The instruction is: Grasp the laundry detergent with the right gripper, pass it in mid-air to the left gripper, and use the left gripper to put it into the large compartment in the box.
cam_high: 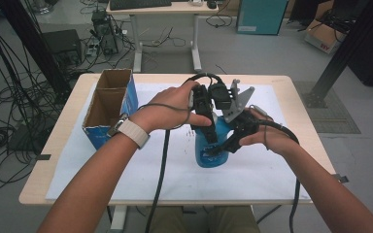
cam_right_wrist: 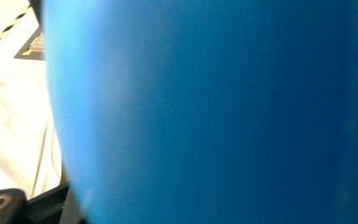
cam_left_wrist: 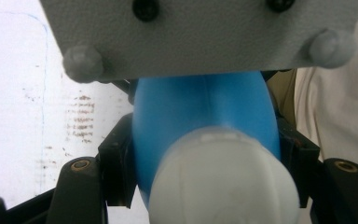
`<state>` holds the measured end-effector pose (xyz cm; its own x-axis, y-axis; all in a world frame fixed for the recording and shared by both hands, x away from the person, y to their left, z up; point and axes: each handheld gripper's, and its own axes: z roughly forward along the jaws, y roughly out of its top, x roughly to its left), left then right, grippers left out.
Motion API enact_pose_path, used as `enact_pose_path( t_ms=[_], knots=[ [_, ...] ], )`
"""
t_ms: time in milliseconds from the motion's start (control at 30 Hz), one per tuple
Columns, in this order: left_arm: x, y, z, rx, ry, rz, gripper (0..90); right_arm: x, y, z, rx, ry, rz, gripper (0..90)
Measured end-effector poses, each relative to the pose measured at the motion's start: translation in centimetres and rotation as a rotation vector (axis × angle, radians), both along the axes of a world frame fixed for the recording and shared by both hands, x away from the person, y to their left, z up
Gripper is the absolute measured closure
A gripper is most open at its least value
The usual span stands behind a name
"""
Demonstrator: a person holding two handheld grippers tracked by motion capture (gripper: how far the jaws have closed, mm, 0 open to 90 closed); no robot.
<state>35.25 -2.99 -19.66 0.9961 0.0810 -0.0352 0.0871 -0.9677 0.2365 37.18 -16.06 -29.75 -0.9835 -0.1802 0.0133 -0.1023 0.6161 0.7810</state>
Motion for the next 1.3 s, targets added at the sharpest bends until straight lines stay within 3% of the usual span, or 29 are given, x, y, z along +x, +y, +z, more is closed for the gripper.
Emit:
enact_pose_path(
  t_ms=[233,267,400,467,500,967,1000,1100,1300],
  knots=[
    [-0.04,0.11,0.00,-0.010,-0.004,0.002,37.1,0.02,0.00,0.00,0.003,-0.004,0.002,43.7],
    [0.00,0.14,0.04,-0.010,0.002,0.001,37.1,-0.15,-0.02,0.04,0.005,0.020,-0.001,43.7],
    [-0.01,0.16,0.01,-0.010,0.002,-0.003,37.2,-0.20,-0.03,0.10,0.004,0.025,-0.002,43.8],
    [-0.05,0.12,0.02,-0.003,-0.003,-0.003,37.2,-0.18,-0.02,0.11,0.001,0.021,-0.001,43.8],
    [-0.07,0.12,0.01,-0.005,-0.003,0.001,37.2,0.00,0.02,0.03,0.000,-0.010,0.001,43.8],
    [-0.14,0.19,-0.08,-0.004,-0.006,0.003,37.3,-0.07,0.05,0.00,-0.004,-0.012,-0.001,43.8],
    [-0.16,0.19,-0.09,-0.005,-0.007,0.003,37.3,-0.29,0.03,0.05,-0.003,0.020,-0.006,43.8],
    [-0.20,0.18,-0.09,-0.002,-0.006,0.003,37.3,-0.10,0.06,-0.01,-0.006,-0.012,0.000,43.8],
    [-0.14,0.23,-0.10,-0.008,-0.001,0.002,37.3,-0.13,0.07,0.01,-0.007,-0.011,-0.002,43.8]
  ],
)
